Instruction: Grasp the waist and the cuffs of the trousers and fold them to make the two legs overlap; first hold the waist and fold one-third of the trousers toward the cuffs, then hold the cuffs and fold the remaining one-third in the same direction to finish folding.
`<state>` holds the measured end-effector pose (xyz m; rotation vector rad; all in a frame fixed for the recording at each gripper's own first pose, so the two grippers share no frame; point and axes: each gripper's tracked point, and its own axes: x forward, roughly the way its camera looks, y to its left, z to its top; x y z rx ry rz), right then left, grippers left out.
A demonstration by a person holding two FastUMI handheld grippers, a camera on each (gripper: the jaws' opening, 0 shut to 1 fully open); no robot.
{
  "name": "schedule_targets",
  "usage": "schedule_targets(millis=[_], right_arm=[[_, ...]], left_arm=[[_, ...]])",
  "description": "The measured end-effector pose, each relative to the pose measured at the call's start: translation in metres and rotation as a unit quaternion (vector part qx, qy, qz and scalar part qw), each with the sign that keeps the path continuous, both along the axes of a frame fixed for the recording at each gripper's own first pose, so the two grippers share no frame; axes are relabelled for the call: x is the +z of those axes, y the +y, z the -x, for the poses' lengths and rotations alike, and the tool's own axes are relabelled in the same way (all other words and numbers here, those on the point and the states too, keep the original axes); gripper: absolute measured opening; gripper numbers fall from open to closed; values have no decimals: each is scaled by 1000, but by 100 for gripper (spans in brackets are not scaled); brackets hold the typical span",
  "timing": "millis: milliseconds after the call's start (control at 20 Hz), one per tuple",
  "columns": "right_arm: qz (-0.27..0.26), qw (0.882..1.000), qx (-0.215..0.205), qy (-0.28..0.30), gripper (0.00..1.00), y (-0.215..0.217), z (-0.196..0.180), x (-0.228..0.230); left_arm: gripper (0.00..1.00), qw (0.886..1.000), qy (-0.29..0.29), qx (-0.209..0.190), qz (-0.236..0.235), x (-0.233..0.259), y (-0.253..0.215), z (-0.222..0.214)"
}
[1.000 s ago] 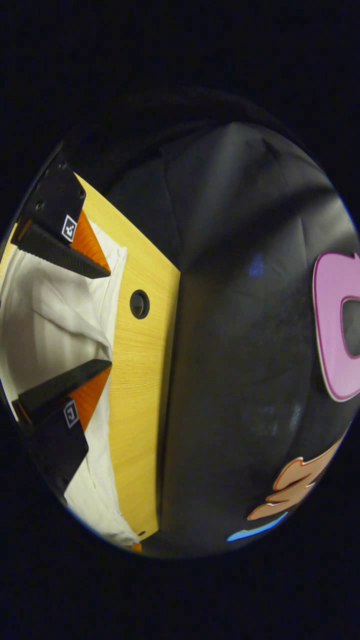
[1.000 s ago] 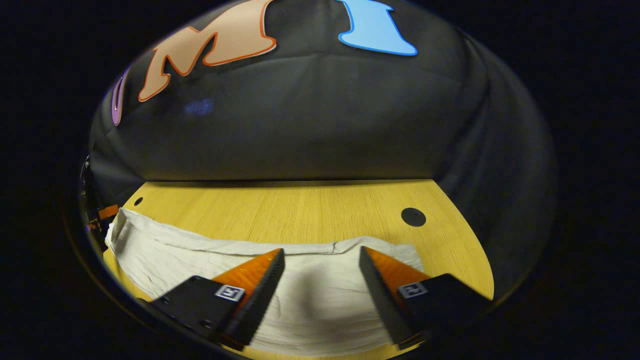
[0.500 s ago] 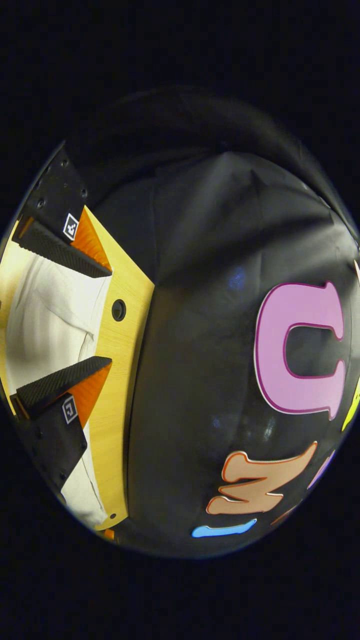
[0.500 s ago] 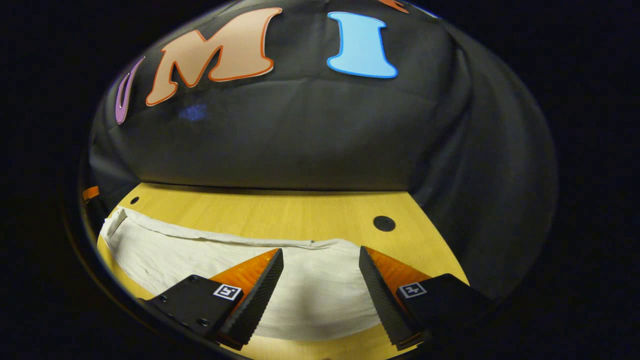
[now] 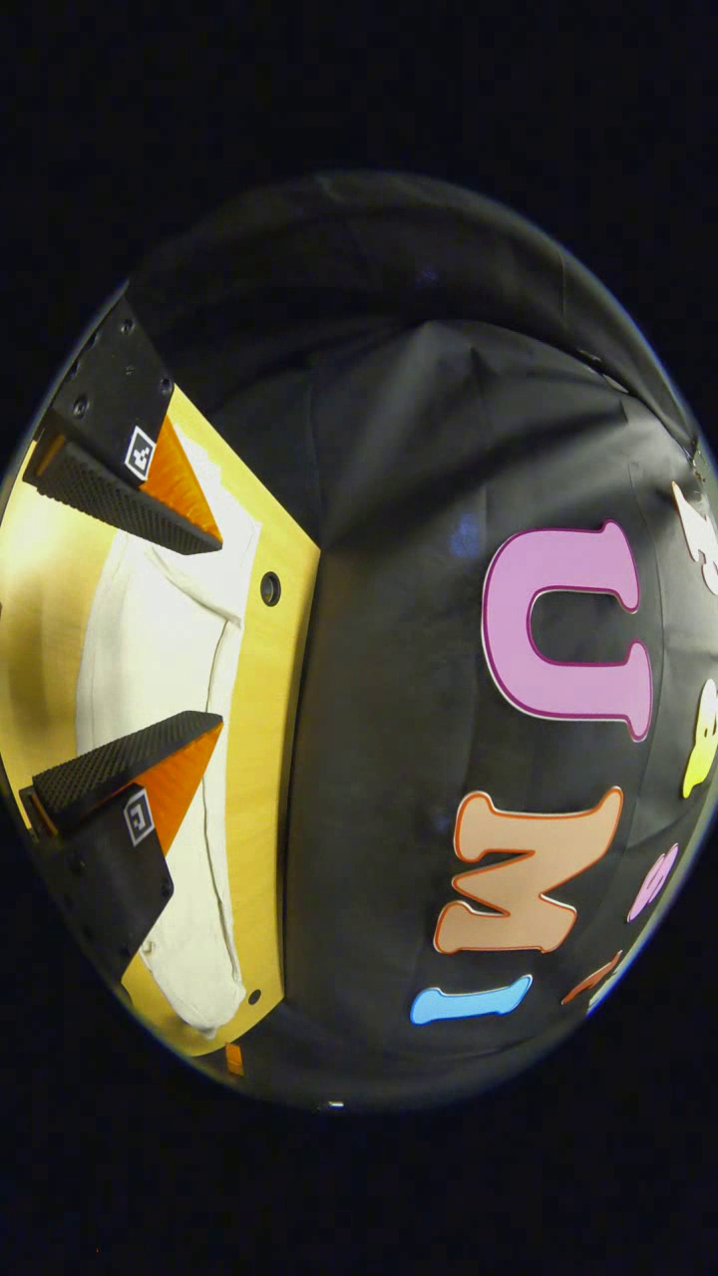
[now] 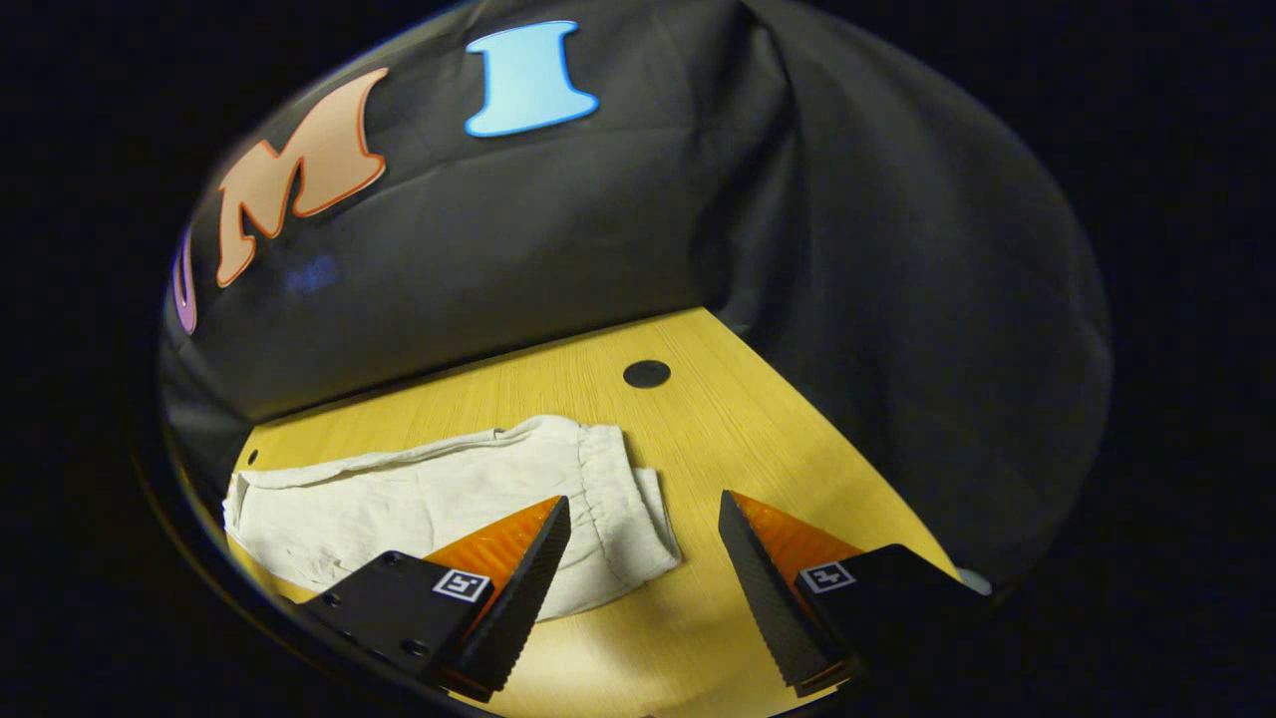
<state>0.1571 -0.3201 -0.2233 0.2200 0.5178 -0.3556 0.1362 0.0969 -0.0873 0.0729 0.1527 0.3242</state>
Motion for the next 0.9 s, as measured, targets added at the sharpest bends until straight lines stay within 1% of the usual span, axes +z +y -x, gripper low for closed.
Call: schedule_targets(millis=[50,200,250,300,350,400,450,500,550,600,650,700,750,800,850,900], right_arm=[[-19,1000,-3,2,96,1,1,-8],[-62,998,-6,12,97,6,4,-31],[-74,997,-5,13,92,8,2,-36],[-85,996,-3,13,96,12,0,-41],[-94,995,-2,15,97,14,-1,-47],[-104,994,1,13,92,18,-2,-50],[-115,993,0,19,97,21,-3,-52],[-121,992,-1,18,92,21,-3,-54],[-120,993,-6,15,92,18,-4,-55],[-120,993,-8,13,71,15,-5,-60],[-125,992,-8,12,63,14,-4,-60],[-128,992,-7,11,60,15,-5,-59],[-130,992,-7,6,54,15,-7,-58],[-129,992,-8,-2,44,14,-10,-54],[-134,991,-10,-9,28,15,-12,-50],[-133,991,-8,-12,24,17,-10,-47]], left_arm=[[95,1000,-4,2,-5,2,-7,4],[96,1000,-5,0,-13,1,-31,16],[95,1000,-3,-4,-13,0,-39,19],[95,1000,-2,-6,-17,0,-46,21],[96,1000,-1,-7,-21,1,-51,23],[95,1000,0,-7,-25,1,-56,24],[95,1000,1,-8,-25,1,-61,26],[95,1000,1,-8,-25,0,-65,28],[95,1000,0,-8,-24,1,-68,29],[95,1000,1,-7,-22,-1,-69,31],[95,1000,1,-5,-21,-1,-70,33],[95,1000,2,-3,-19,-1,-73,34],[95,1000,3,-2,-18,-3,-74,36],[95,1000,4,-1,-17,-4,-76,37],[95,1000,4,1,-17,-4,-76,39],[95,1000,6,2,-18,-5,-77,41]])
